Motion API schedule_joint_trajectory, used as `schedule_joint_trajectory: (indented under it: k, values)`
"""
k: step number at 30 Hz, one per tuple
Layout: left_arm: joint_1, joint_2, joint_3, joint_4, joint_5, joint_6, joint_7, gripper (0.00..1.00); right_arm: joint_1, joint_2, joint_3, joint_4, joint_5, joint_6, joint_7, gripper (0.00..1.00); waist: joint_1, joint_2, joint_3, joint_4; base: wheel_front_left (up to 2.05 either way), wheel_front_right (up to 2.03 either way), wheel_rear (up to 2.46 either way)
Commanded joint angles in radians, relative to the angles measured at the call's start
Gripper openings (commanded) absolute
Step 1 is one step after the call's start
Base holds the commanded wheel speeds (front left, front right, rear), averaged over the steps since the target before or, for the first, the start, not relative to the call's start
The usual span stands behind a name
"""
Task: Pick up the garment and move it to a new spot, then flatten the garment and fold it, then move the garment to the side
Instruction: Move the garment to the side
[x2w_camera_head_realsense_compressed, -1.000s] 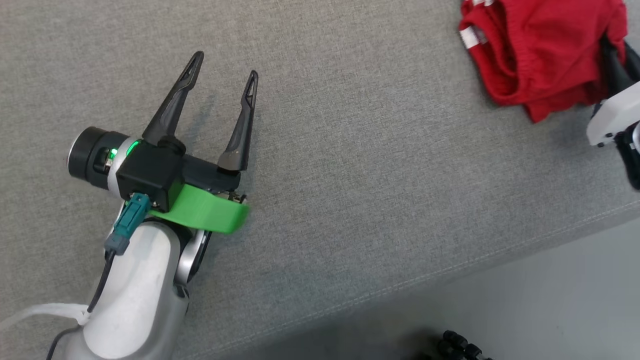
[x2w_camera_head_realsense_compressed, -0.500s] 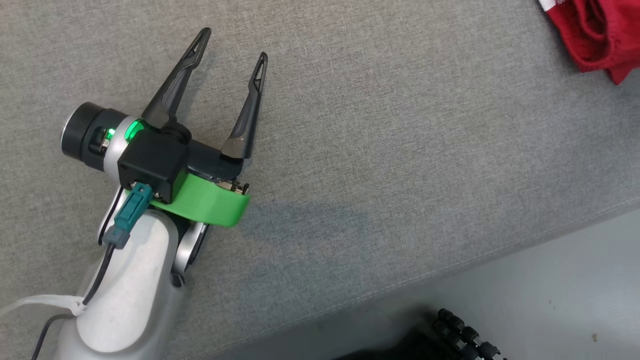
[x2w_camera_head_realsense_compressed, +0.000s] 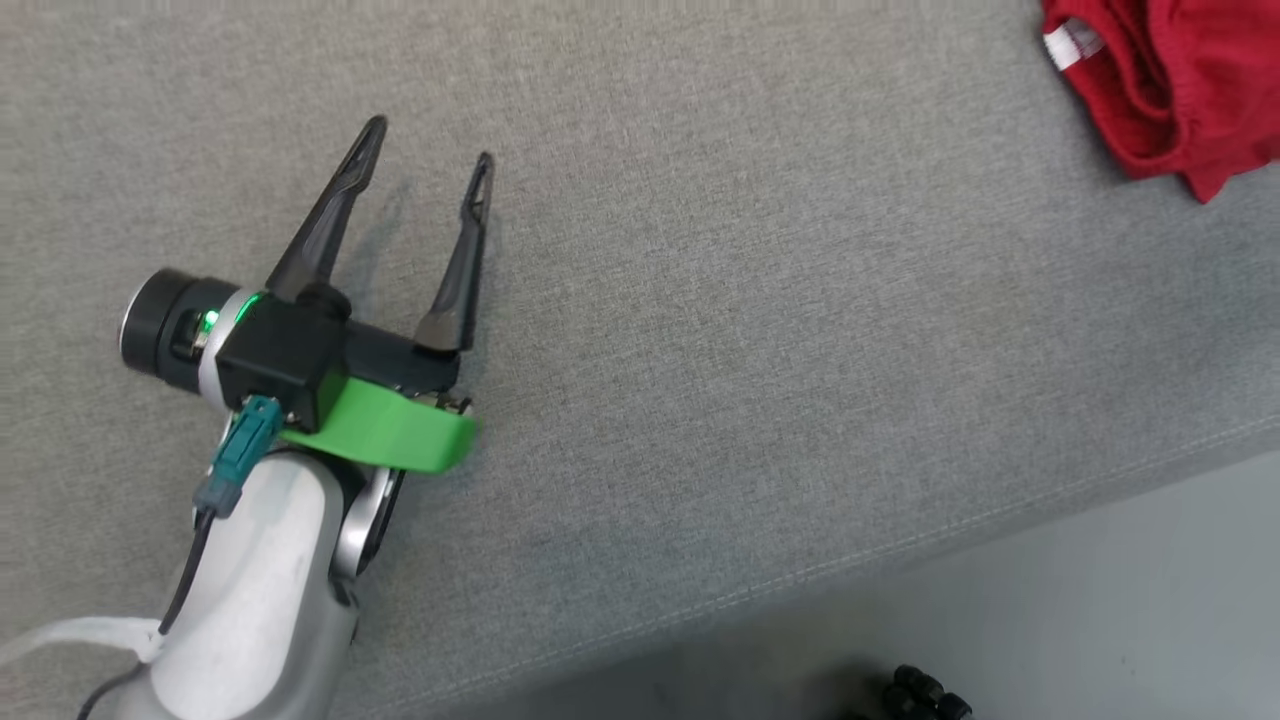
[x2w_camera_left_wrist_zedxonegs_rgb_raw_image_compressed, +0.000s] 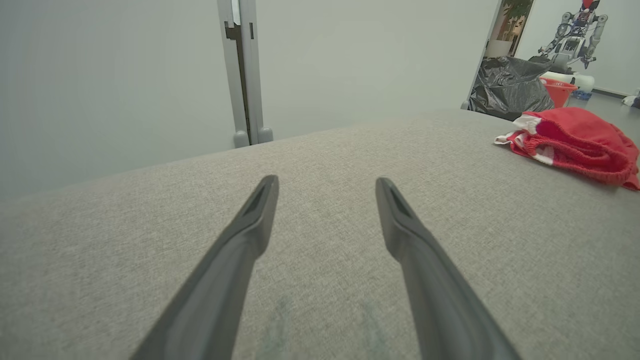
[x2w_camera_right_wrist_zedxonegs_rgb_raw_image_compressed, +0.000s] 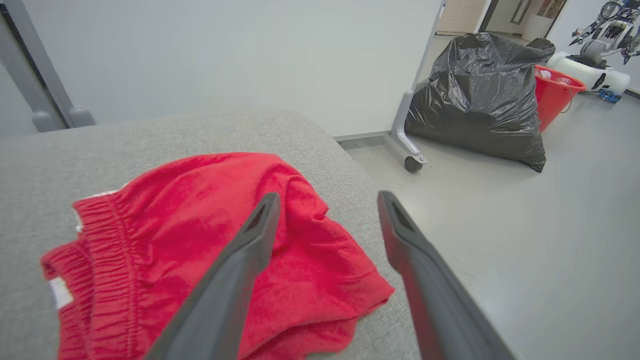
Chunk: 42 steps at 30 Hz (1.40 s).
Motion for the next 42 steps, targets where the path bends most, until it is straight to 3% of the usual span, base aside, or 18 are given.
schedule_joint_trajectory:
  k: [1, 8, 14, 25, 42]
  values:
    - [0.025, 0.012, 0.009, 0.007, -0.008, 0.009, -0.009, 1.0, 0.046, 0.025, -0.022, -0.049, -0.012, -0.001, -0.002, 1.0, -0.0001, 0.0, -0.069, 0.013, 0.0, 0.0, 0.0]
    - [0.114, 0.022, 0.064, 0.027, -0.044, 0.051, -0.033, 1.0, 0.262, 0.192, -0.037, -0.38, -0.075, -0.001, -0.002, 1.0, -0.0001, 0.0, -0.173, 0.046, 0.0, 0.0, 0.0]
    - [0.177, 0.033, 0.105, 0.028, -0.069, 0.086, -0.05, 1.0, 0.386, 0.274, 0.024, -0.522, -0.117, -0.001, -0.002, 1.0, -0.0001, 0.0, -0.244, 0.083, 0.0, 0.0, 0.0]
    - [0.303, 0.01, 0.128, 0.048, -0.099, 0.12, -0.068, 1.0, 0.538, 0.353, 0.127, -0.582, -0.183, -0.001, -0.002, 1.0, -0.0001, 0.0, -0.38, 0.139, 0.0, 0.0, 0.0]
    - [0.414, 0.019, 0.136, 0.088, -0.116, 0.139, -0.073, 1.0, 0.677, 0.391, 0.183, -0.576, -0.234, -0.001, -0.002, 1.0, -0.0001, 0.0, -0.501, 0.168, 0.0, 0.0, 0.0]
